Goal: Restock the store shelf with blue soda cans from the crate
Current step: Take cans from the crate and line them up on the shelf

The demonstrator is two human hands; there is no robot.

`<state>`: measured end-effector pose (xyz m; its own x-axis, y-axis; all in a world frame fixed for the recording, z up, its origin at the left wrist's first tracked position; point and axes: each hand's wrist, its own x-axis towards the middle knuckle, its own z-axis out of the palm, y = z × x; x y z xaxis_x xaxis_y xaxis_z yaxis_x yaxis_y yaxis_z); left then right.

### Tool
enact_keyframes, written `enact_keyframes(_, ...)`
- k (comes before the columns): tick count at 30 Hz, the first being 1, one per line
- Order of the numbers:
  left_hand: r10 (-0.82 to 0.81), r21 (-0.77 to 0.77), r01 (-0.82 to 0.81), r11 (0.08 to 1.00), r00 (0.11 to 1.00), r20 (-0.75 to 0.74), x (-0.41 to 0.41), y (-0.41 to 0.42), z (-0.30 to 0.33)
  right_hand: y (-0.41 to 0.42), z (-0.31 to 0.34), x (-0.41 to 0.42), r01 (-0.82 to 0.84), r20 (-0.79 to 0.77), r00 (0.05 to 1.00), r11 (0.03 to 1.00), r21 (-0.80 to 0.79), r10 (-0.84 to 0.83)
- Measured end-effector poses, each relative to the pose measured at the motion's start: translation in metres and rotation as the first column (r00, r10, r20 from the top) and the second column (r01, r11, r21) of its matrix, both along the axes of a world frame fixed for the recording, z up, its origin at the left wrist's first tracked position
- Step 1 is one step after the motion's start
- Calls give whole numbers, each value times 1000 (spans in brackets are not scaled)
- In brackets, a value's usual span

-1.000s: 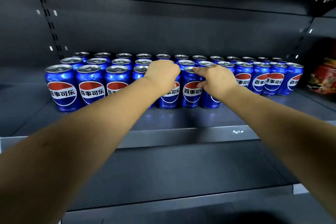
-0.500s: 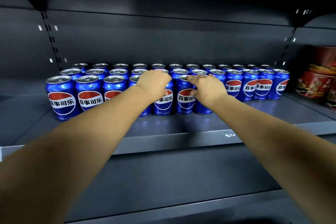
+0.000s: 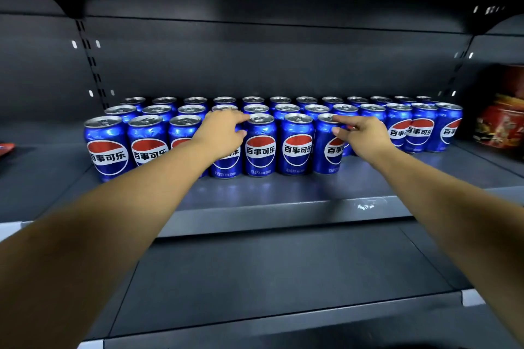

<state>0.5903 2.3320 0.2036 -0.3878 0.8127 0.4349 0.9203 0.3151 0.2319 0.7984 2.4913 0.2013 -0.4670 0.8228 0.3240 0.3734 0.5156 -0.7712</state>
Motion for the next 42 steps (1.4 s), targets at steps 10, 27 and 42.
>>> enact_keyframes(10, -58, 47, 57, 997, 998, 9, -8, 0, -11, -8, -13, -16, 123, 54, 989, 962, 245, -140)
enact_keyframes(27, -117, -144, 105, 984, 990, -76, -10, -11, 0, -19, 3, -22, 67, 461, 840, 899, 434, -285)
enact_keyframes(42, 334, -121, -374, 920, 906, -258, -37, -53, -15, -17, -52, -12, 69, -16, 997, 966, -251, -75)
